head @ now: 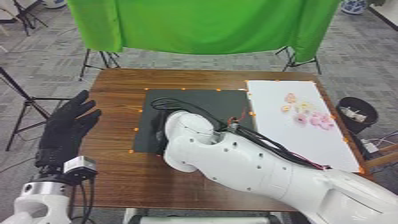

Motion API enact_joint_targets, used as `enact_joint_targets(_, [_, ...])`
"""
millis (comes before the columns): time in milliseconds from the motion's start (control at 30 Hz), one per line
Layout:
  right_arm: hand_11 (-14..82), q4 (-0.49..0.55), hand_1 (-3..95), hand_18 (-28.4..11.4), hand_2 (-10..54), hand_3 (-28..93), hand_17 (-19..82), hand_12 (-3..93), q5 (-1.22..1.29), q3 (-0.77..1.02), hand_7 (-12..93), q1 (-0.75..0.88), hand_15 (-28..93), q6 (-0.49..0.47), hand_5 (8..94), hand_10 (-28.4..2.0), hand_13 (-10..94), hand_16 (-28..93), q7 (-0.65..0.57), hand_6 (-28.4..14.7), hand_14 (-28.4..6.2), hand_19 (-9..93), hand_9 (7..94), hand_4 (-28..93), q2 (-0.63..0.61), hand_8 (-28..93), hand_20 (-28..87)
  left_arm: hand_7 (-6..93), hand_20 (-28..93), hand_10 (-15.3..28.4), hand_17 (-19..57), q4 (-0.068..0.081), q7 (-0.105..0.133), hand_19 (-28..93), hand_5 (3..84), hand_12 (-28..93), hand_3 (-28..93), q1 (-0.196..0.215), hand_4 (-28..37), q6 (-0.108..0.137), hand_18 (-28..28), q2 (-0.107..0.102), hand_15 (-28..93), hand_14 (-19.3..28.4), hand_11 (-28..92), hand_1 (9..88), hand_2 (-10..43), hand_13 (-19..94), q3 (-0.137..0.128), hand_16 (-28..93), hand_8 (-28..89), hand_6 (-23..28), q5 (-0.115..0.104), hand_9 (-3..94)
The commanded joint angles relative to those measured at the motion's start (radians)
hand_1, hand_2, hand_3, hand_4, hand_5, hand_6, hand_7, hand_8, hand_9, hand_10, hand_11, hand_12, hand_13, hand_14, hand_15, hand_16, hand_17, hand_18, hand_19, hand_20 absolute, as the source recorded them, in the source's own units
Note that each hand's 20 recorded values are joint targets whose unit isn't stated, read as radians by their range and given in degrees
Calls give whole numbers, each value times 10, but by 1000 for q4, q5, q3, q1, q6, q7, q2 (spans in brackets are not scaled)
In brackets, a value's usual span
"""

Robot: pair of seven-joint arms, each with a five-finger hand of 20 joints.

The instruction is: Arrange flowers

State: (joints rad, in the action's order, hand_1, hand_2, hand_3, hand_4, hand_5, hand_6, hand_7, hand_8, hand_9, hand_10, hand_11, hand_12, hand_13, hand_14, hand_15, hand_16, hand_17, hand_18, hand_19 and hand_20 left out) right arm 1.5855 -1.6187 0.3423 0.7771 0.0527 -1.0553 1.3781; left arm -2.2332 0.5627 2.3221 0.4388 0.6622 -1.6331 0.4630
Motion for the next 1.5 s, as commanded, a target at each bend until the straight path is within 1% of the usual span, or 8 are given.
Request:
enact_joint_targets(33, [243,25,436,-154,-95,735,615,160,-16,2,209,0,744,-25,597,-164,828,152,-2,-62,-37,932,779,-235,2,-109,377,128,148,142,-101,-9,42,375,363,73,696,44,-239,11,159,-2,533,180,294,279,57,154,-11,-125,-96,69,-20,275])
enact_joint_targets(200, [246,27,415,-152,-95,729,621,160,-19,2,201,1,742,-29,587,-167,832,150,-1,-66,-37,932,781,-231,0,-106,373,127,151,144,-103,-15,90,376,361,74,685,78,-251,44,163,-2,537,189,295,261,58,158,-27,-123,-95,69,-48,276])
enact_joint_targets(300, [243,24,408,-150,-95,725,623,159,-18,-11,194,-9,741,4,580,-174,832,150,-3,-70,-36,932,774,-228,-7,-103,371,126,152,146,-104,-13,64,376,360,75,679,65,-261,31,165,6,536,191,292,254,60,162,-19,-122,-94,69,-28,278])
enact_joint_targets(367, [228,21,400,-149,-95,723,623,152,-8,-14,191,-16,738,19,571,-185,829,149,-5,-73,-38,932,747,-225,-9,-102,367,124,152,146,-105,-8,76,375,360,78,681,49,-262,33,166,-10,536,191,292,254,60,162,1,-121,-94,70,-46,278])
enact_joint_targets(667, [217,44,402,-147,-95,725,624,143,-37,-34,190,-20,731,61,568,-184,832,144,18,-74,-38,932,740,-224,-12,-100,351,121,152,139,-105,-7,18,369,356,77,682,46,-256,13,162,31,520,181,286,256,60,153,18,-119,-92,68,-6,269])
enact_joint_targets(900, [185,135,281,-161,36,721,610,136,-21,-10,177,-17,708,-72,565,-217,822,139,58,-85,-57,932,713,-214,-74,-99,317,119,154,147,-108,-29,101,376,355,80,671,156,-257,65,169,21,532,196,290,262,65,159,-33,-112,-90,76,-65,271])
enact_joint_targets(1067, [170,213,229,-184,91,702,582,133,10,29,152,-1,716,-142,543,-238,800,136,58,-97,-78,932,687,-203,-130,-90,318,114,153,162,-111,-38,150,388,358,91,646,186,-253,88,177,6,546,217,284,271,76,176,-31,-110,-86,83,-100,292])
enact_joint_targets(1500, [159,277,201,-201,117,684,568,131,91,110,131,99,729,-180,533,-252,788,122,52,-109,-98,932,670,-193,-198,-78,333,112,146,175,-114,-40,142,400,358,111,620,166,-252,83,183,17,554,232,272,274,88,190,-5,-104,-83,87,-93,304])
